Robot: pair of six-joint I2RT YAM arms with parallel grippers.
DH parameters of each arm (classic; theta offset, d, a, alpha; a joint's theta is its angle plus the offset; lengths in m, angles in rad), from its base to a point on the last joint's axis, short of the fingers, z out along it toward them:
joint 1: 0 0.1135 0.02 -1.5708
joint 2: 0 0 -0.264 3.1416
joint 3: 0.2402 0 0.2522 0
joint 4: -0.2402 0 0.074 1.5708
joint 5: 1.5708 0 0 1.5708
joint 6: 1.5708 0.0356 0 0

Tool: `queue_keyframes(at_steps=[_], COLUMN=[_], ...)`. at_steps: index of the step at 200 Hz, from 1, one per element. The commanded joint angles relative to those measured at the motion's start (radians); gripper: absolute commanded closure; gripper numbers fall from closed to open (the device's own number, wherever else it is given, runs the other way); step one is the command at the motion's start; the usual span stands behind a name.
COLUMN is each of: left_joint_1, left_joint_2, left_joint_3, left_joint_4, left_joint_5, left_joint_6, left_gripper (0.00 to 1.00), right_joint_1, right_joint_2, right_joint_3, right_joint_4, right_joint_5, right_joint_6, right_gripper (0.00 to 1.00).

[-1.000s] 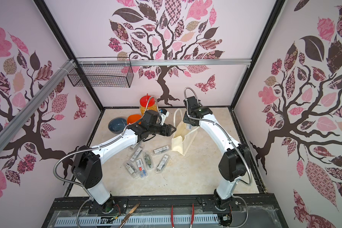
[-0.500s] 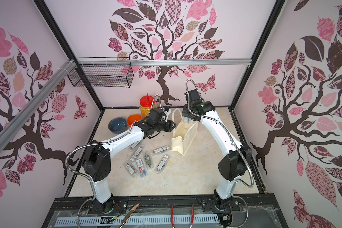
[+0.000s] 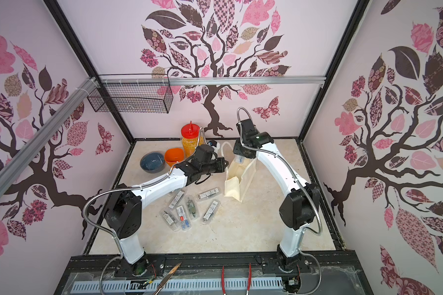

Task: Put the compass set into the canvas bag
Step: Place the compass set in the canvas bag.

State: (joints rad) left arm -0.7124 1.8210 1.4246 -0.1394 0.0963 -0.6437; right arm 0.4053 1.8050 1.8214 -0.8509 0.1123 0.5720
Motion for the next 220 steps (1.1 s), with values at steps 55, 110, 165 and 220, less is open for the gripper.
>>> queue_keyframes(at_steps=[55,110,165,220], left_joint_1=[-0.091,-0.091,-0.092,-0.091], left_joint_2=[-0.078,-0.091,-0.090,-0.091], left_joint_3=[-0.117,-0.139,-0.150,-0.151], left_joint_4=[0.139,0.149,0.157,0.155], left_joint_5=[-0.145,-0.159,-0.143,-0.131], left_joint_6=[-0.143,-0.136,-0.134,-0.131], left_gripper=[1.00,1.00,1.00,1.00], right_joint_1=[0.009,0.010,0.013,0.036], right_joint_2=[-0.038,-0.024,-0.002,0.033], right_joint_3=[-0.102,-0.097,-0.063,-0.017], right_joint_4=[0.025,0.008,-0.010,-0.004], right_joint_5=[-0.014,-0.003,-0.005,-0.002], right_joint_6=[0.000,-0.051,-0.055,-0.051], right_gripper=[0.60,0.60,0.58,0.55])
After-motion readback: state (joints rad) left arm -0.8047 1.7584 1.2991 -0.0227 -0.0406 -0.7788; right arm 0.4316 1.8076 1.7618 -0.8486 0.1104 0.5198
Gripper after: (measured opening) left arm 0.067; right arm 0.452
